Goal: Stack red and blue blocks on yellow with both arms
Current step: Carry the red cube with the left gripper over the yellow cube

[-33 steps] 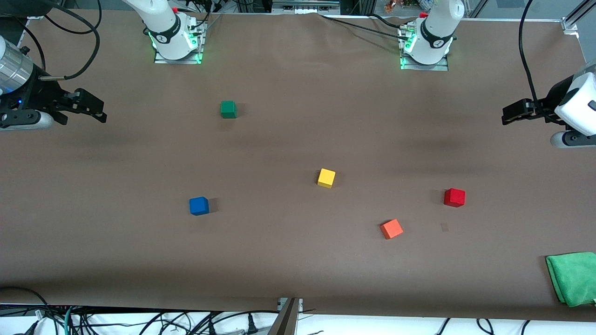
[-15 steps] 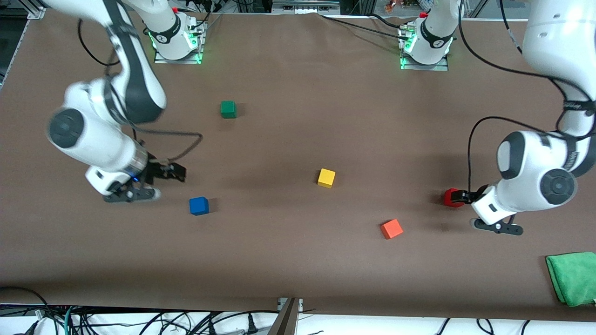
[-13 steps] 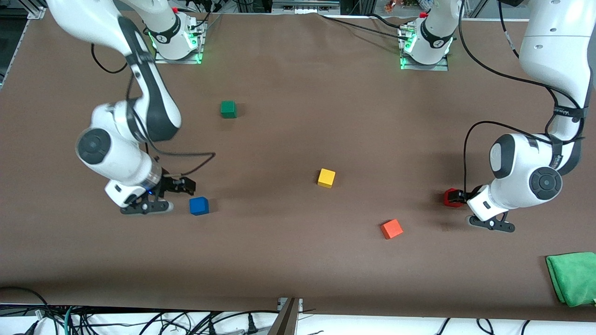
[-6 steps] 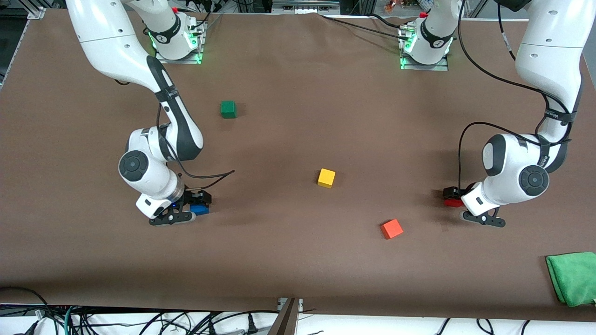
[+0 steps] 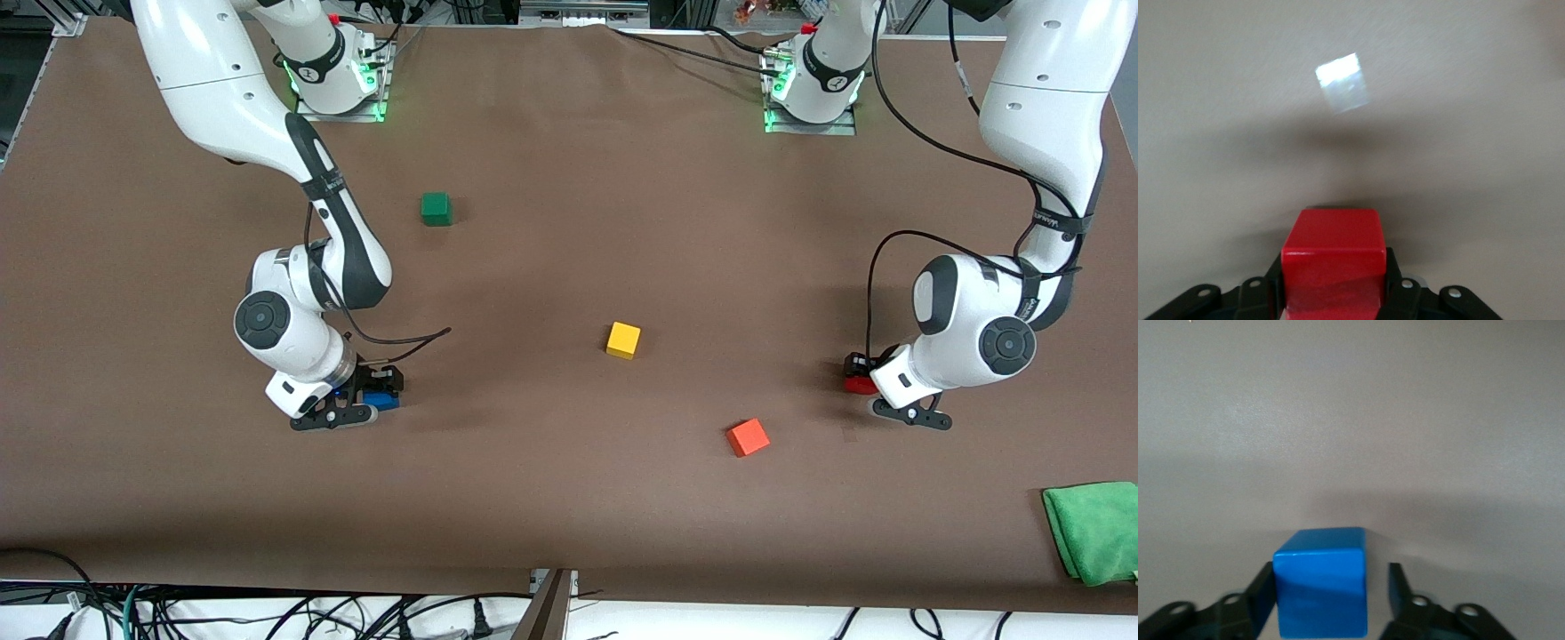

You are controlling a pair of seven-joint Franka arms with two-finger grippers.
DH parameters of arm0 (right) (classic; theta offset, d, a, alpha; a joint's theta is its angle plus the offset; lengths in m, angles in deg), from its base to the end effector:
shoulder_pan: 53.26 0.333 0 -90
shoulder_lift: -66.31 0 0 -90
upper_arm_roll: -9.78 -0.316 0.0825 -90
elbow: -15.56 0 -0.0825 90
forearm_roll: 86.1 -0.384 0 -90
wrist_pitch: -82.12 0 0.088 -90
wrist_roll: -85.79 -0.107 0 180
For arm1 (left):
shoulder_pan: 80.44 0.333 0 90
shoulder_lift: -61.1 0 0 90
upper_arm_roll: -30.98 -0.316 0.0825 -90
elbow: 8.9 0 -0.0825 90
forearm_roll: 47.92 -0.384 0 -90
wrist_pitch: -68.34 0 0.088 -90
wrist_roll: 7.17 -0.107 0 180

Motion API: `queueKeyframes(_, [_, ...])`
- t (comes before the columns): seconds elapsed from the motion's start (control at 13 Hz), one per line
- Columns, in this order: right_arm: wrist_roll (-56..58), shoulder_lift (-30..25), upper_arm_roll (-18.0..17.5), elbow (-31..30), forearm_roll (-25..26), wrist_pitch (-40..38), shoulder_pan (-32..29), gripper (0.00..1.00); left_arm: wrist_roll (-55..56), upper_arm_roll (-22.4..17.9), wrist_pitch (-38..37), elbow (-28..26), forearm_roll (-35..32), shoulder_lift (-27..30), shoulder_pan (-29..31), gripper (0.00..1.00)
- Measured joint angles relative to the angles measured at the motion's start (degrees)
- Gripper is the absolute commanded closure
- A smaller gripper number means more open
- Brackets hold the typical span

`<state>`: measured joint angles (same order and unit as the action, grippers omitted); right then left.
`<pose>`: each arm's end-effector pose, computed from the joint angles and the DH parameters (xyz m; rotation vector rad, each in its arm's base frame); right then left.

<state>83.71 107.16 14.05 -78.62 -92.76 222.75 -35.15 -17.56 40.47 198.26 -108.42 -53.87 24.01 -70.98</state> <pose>0.6752 0.1731 0.2079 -3.0865 -0.2158 -0.1480 0.6560 0.0109 0.2012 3.0831 -0.3486 -0.1603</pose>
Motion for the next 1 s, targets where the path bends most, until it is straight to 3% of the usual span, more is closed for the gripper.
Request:
queueKeyframes(0.23, [0.0, -0.1, 0.0, 1.0, 0.0, -1.3, 0.0, 0.76, 1.4, 4.1, -4.2, 4.8, 0.0, 1.4, -2.0, 1.0])
queueKeyframes(0.46, [0.0, -1.0, 0.1, 7.1, 0.0, -11.8, -0.1, 0.76, 9.1, 5.0, -6.7, 10.0, 0.0, 1.6, -9.6, 1.0])
queueKeyframes(0.69, [-0.6, -3.3, 0.1, 14.6, 0.0, -23.9, -0.1, 0.76, 20.9, 5.0, -6.9, 10.9, 0.0, 1.2, -18.8, 1.0])
queueKeyframes(1.0, [-2.6, -4.1, 0.1, 22.0, 0.0, -33.7, -0.2, 0.76, 30.2, 4.9, -7.1, 11.4, 0.0, -0.4, -29.2, 1.0])
